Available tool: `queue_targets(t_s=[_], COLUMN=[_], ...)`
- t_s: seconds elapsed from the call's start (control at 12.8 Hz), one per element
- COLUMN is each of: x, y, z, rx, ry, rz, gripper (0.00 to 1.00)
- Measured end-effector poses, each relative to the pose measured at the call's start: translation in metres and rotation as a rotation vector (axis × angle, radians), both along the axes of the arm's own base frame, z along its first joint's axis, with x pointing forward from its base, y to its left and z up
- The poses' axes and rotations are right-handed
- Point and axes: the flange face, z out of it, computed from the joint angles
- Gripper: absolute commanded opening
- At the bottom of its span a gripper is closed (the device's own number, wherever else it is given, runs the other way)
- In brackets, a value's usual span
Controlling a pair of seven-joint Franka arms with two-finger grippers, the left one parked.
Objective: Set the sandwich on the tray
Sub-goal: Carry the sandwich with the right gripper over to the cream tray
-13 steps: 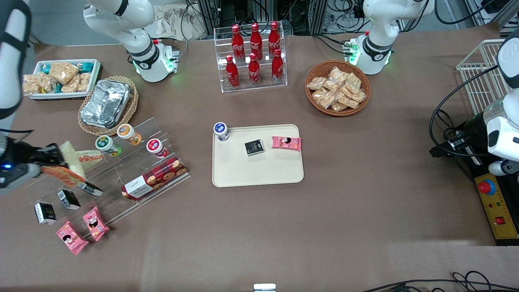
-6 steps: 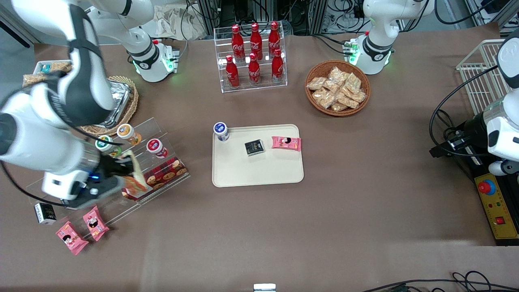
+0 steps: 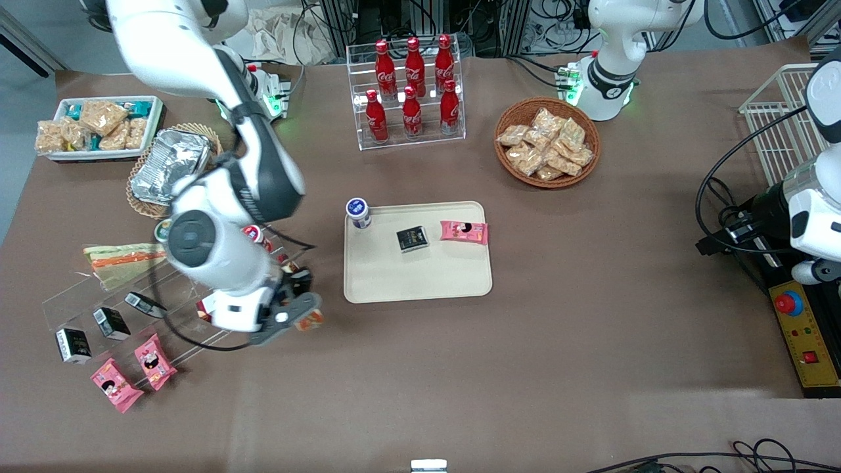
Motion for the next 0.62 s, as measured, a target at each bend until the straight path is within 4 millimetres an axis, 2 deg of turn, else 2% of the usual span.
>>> queue_targets(t_s=[0.39,0.55,0.62], x=[-0.036,-0.051,-0.054], y=[0.102,0.13,0.136], z=[-0.045,-0.063,-0.069], rx=[-0.002,-0.01,-0.016], ry=[-0.055,-0.067,-0.069], rz=[0.149,0.245,0.309], gripper=[0.0,0.0,0.0])
